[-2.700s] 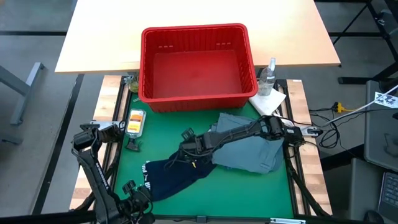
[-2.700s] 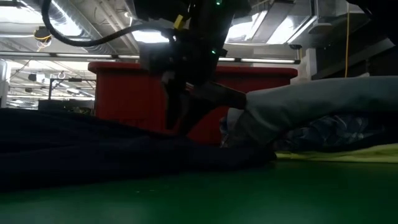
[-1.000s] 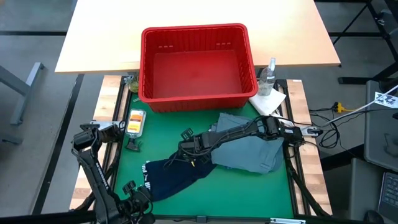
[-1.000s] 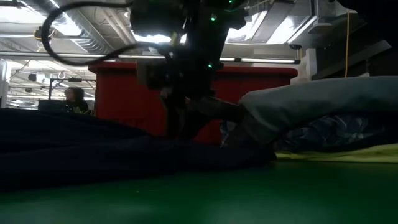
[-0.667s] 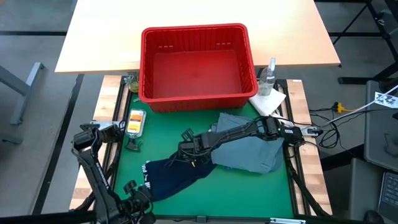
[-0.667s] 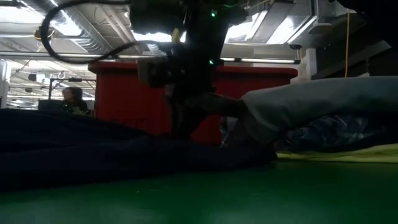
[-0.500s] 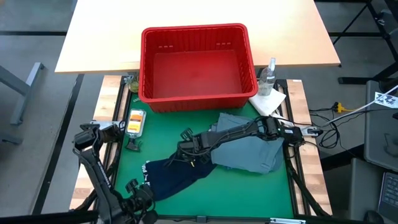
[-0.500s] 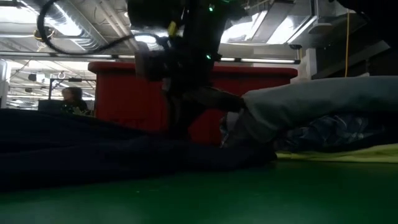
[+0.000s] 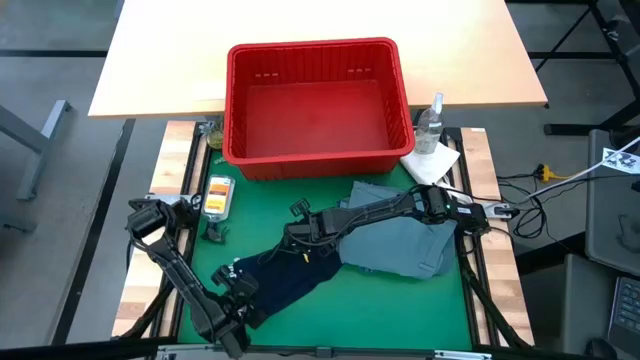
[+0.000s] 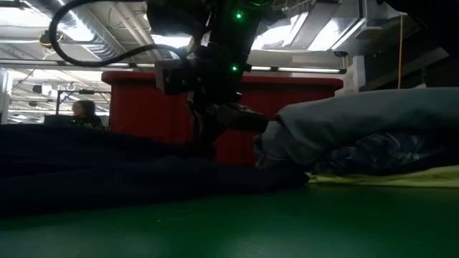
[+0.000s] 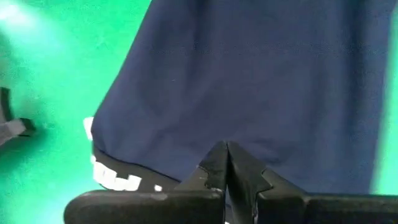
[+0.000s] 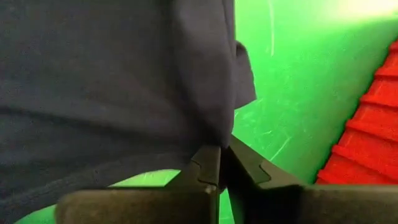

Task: Fold Laundry from Bin
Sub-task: Fold the dark blue underwear shorts

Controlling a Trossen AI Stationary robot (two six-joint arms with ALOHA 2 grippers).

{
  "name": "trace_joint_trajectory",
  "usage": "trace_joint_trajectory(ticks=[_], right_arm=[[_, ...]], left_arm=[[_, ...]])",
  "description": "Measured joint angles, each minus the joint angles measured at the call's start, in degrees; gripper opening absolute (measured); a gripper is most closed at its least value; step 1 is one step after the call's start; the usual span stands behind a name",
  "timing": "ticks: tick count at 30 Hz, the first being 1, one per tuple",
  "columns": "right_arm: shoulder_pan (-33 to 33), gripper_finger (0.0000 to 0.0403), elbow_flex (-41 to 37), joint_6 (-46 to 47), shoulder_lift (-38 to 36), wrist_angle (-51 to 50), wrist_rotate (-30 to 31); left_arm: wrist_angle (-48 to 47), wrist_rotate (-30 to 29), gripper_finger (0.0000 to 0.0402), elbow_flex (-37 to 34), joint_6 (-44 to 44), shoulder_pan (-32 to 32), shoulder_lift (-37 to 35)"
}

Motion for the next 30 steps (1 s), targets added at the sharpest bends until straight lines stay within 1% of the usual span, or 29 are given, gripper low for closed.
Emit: trace_joint_trajectory(ticks=[2,6,10,15,18,20,22,27,30], right_arm=[[-0.1,0.0016,0.0,0.1,0.0,-0.4,-0.4],[-0.4,0.0016,0.0,0.2,0.0,-0.4,0.1],[-0.5,0.0016,0.0,0.1,0.0,1.3,2.7],[-0.5,0.0017,0.0,0.8,0.0,2.2,8.5],[-0.7,0.0021,0.0,0.9,0.0,2.2,9.6],[-1.1,0.0032,0.0,0.9,0.0,2.3,9.5],[-1.4,0.0053,0.0,1.2,0.0,2.3,9.4],[-2.3,0.0127,0.0,2.7,0.0,2.3,9.8],[-2.7,0.0163,0.0,2.6,0.0,2.2,10.1]], left_arm=[[0.5,1.6,0.0000,-2.3,0.0,0.5,0.0],[3.5,6.8,0.0000,-7.2,-0.1,0.7,0.0],[8.4,7.7,0.0000,-11.1,-0.1,0.6,0.0],[9.1,8.5,0.0000,-11.5,-0.1,0.6,-0.2],[8.9,8.6,0.0000,-11.2,-0.1,0.5,-0.1],[8.9,8.7,0.0000,-11.2,-0.1,0.5,-0.1],[8.9,8.6,0.0000,-11.2,-0.1,0.5,-0.1],[9.0,8.6,0.0000,-11.2,-0.4,0.5,0.0],[8.8,8.4,0.0000,-11.0,-1.5,0.5,0.0]])
